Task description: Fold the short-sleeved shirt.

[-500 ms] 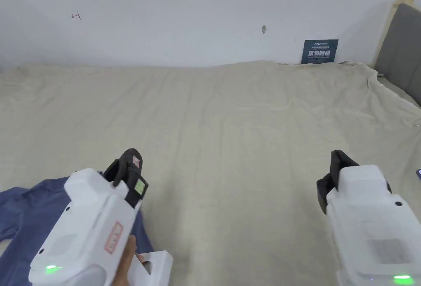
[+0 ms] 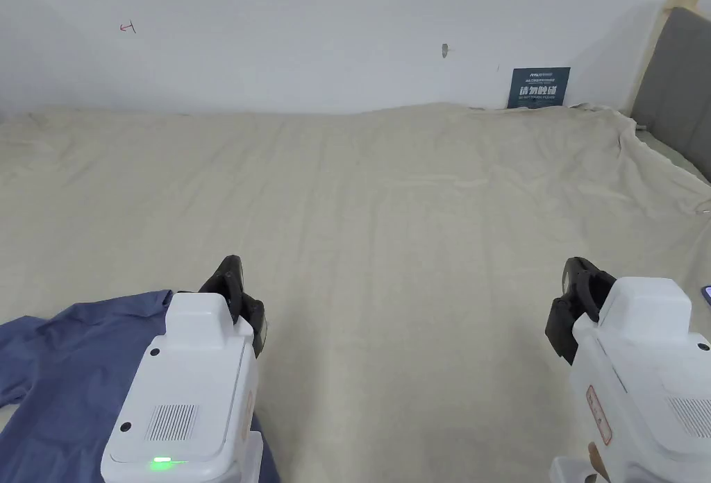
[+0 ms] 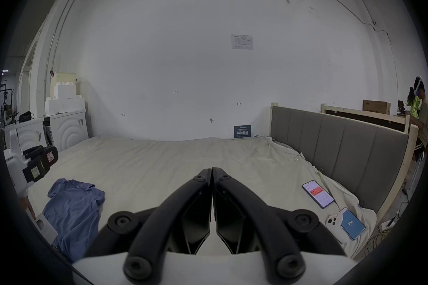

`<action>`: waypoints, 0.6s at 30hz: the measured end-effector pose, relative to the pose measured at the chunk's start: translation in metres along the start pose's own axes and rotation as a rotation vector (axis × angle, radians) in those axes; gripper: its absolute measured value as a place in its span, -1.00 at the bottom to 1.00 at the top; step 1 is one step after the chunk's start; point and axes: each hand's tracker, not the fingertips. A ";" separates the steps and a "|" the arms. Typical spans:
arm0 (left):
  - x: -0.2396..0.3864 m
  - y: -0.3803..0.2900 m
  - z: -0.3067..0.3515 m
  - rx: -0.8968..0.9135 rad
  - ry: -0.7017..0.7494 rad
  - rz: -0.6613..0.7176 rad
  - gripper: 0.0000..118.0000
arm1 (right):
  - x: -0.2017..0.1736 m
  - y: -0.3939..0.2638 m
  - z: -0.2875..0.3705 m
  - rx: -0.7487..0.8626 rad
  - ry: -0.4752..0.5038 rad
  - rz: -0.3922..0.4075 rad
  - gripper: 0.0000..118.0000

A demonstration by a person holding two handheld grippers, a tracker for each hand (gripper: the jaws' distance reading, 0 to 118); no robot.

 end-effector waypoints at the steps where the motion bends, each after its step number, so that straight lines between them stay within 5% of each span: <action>1: -0.001 0.000 0.000 0.001 0.000 0.004 -1.00 | 0.001 -0.001 -0.001 0.000 0.000 -0.001 -1.00; 18: -0.005 0.000 0.001 -0.005 -0.005 0.012 -1.00 | 0.001 0.004 -0.001 0.001 0.006 -0.002 -1.00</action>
